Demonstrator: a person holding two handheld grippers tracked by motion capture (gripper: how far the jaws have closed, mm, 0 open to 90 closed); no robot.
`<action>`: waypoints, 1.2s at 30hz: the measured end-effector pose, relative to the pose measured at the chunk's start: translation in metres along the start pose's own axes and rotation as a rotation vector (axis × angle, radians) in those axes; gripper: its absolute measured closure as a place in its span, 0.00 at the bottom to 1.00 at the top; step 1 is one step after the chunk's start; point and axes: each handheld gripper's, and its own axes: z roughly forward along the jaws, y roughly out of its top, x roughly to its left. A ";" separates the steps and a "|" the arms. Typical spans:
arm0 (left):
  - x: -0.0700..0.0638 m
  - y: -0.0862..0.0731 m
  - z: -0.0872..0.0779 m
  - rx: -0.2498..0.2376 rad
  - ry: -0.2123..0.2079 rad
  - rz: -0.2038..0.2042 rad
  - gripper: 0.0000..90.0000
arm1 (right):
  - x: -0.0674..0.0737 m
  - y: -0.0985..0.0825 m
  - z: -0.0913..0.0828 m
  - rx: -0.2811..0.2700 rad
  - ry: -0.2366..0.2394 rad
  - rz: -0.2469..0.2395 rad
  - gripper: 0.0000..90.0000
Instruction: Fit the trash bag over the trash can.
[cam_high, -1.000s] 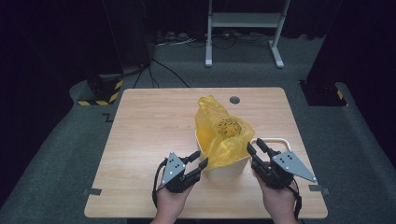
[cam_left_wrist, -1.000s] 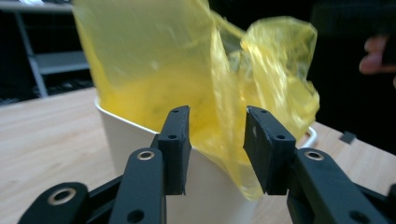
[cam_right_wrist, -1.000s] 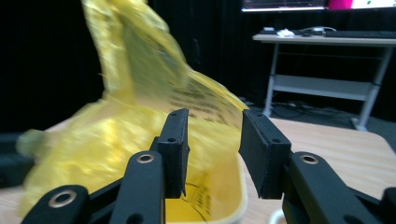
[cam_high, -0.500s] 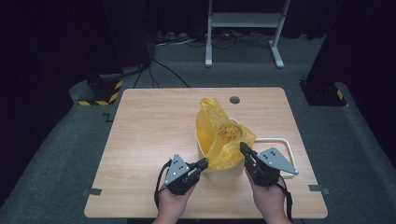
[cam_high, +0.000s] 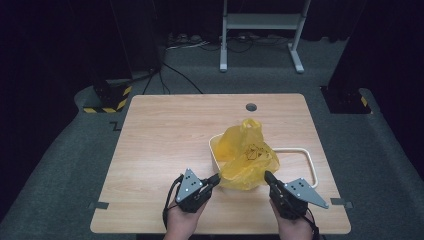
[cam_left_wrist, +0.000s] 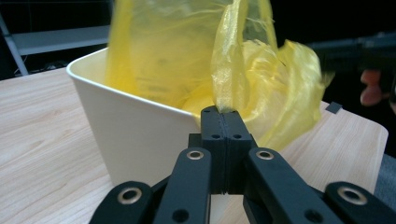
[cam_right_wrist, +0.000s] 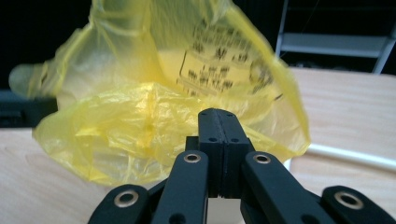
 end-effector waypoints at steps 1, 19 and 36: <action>0.001 -0.001 0.000 -0.005 0.002 -0.006 0.99 | 0.000 -0.003 0.002 0.011 0.001 -0.001 1.00; 0.014 -0.023 0.010 0.046 0.030 -0.048 0.97 | -0.010 -0.030 0.034 0.179 0.001 0.028 0.98; 0.013 -0.024 0.011 0.061 0.042 -0.021 0.92 | -0.020 -0.009 -0.001 0.027 -0.025 0.044 0.77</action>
